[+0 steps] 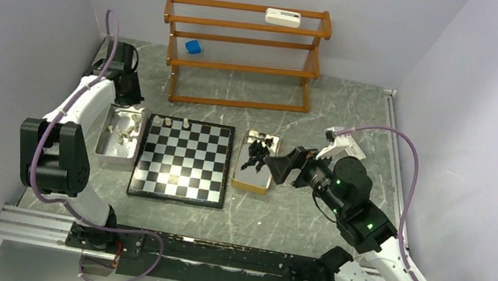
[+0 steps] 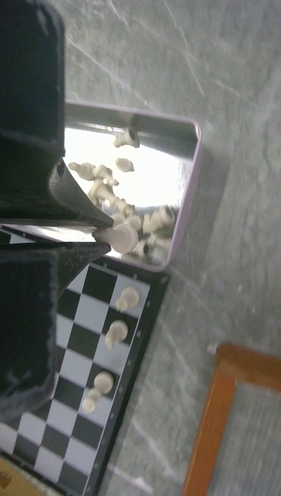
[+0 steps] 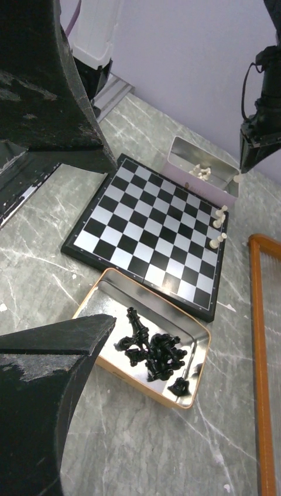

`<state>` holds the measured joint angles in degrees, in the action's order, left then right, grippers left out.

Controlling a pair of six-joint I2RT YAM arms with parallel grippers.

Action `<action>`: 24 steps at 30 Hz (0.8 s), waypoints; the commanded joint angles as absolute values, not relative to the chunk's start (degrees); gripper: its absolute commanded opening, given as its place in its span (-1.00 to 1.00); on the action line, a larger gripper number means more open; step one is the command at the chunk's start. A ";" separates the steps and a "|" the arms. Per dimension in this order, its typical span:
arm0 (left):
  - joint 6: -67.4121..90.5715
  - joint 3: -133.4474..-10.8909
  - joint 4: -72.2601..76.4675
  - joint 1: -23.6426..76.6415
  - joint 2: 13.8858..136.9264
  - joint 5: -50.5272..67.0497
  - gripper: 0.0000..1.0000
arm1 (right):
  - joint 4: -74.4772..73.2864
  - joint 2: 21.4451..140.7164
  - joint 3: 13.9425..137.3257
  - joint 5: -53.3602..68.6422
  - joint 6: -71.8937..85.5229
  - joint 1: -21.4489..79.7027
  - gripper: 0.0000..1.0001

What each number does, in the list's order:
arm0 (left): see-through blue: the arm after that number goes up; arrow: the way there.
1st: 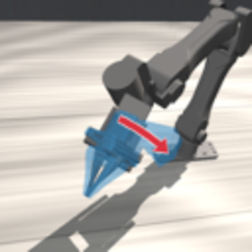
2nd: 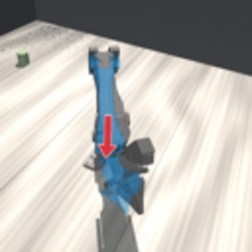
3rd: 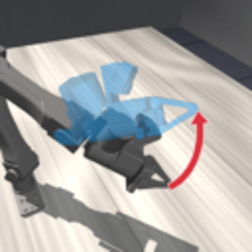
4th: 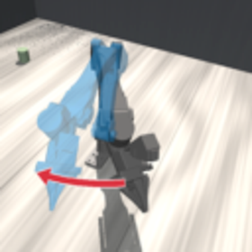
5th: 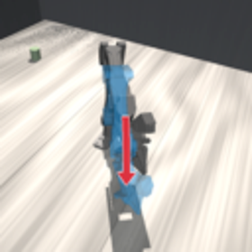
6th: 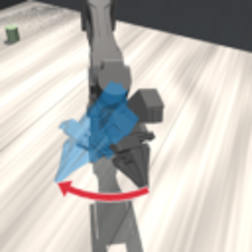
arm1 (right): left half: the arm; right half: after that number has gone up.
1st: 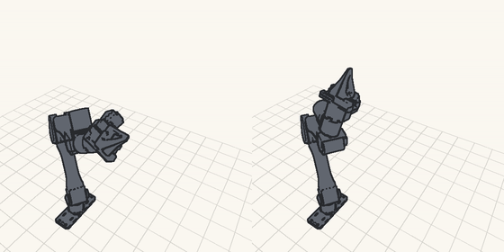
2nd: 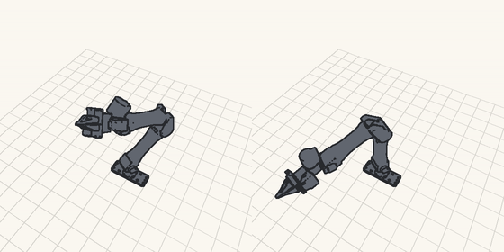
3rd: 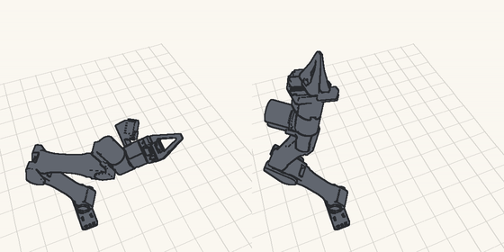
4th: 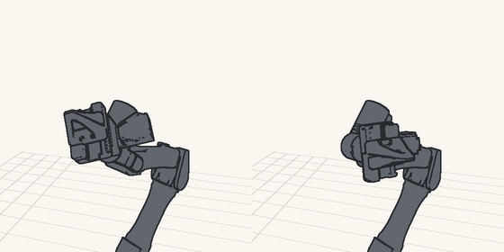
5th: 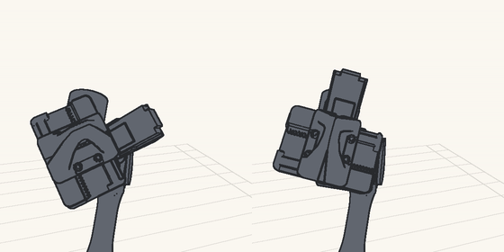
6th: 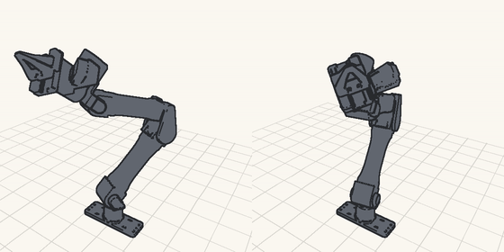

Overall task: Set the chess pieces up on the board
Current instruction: Place the chess piece on the chessboard.

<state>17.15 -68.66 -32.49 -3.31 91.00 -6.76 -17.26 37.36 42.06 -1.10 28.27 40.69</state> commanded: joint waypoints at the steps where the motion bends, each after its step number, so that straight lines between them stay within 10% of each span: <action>1: 15.76 -72.42 -34.08 1.80 89.22 -3.73 -0.77 | -17.03 37.33 43.85 -2.11 27.91 40.93 0.91; 24: 17.28 -73.33 -31.20 15.37 98.79 -5.12 -0.79 | -16.28 38.51 43.65 -2.28 28.48 40.91 0.91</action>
